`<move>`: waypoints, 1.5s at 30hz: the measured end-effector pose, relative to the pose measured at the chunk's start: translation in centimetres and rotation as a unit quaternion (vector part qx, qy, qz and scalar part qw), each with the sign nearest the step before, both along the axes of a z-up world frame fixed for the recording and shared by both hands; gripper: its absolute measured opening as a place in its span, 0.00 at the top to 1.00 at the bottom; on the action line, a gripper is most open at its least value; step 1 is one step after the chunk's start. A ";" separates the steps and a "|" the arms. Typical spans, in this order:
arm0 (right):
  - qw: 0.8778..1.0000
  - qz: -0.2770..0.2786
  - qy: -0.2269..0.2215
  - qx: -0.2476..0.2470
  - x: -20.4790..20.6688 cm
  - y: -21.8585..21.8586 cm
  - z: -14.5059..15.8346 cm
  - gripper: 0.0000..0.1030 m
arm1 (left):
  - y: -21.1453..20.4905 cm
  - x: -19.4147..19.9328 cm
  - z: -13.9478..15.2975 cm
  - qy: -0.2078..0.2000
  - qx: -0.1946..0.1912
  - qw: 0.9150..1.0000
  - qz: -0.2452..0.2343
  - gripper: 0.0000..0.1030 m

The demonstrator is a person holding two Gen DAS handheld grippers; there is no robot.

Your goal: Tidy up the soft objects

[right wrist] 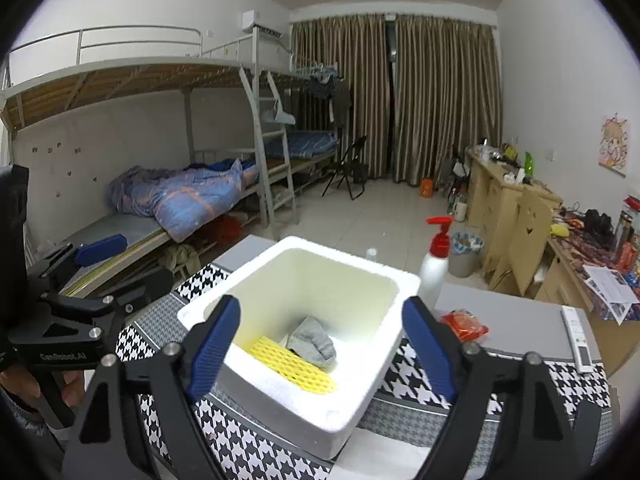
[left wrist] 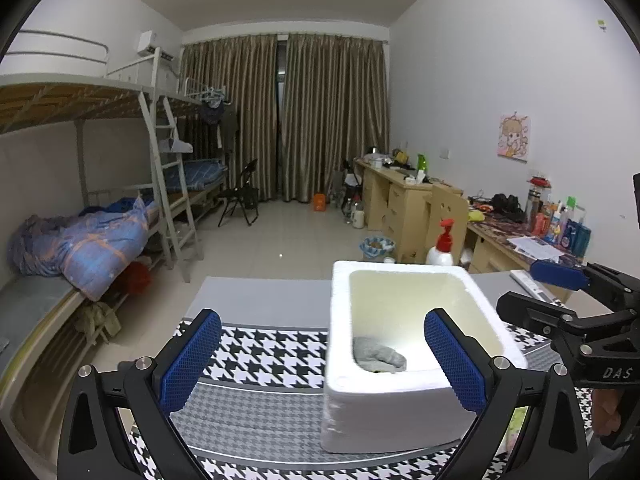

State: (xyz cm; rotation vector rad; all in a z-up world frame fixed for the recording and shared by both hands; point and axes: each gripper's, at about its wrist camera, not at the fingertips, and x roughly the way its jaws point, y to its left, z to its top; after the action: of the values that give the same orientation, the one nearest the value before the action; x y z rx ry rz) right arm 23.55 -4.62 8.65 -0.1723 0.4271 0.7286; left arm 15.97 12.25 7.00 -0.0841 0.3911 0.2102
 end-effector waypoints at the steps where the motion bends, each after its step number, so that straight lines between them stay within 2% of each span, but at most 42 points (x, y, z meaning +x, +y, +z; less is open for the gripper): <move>1: 1.000 -0.001 -0.002 0.002 -0.1 -0.2 0.1 0.14 | -0.3 -0.2 0.2 -0.003 0.001 1.000 -0.003 0.01; 18: 0.998 -0.049 -0.033 0.036 -2.8 -6.6 0.4 0.11 | -5.4 -2.0 1.7 -0.033 0.011 0.998 -0.054 0.01; 32: 0.993 -0.097 -0.049 0.038 -4.7 -10.6 -0.8 0.10 | -9.4 -3.3 2.0 -0.052 0.017 0.992 -0.110 0.01; 45: 0.987 -0.145 -0.053 0.046 -5.7 -14.4 -2.1 0.08 | -12.9 -3.4 0.2 -0.051 0.029 0.987 -0.149 0.01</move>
State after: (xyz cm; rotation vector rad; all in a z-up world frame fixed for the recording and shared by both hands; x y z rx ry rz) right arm 17.85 -19.04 6.53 -0.0586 0.3084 0.4505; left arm 12.54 -0.60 7.16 0.0212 0.2912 -0.0778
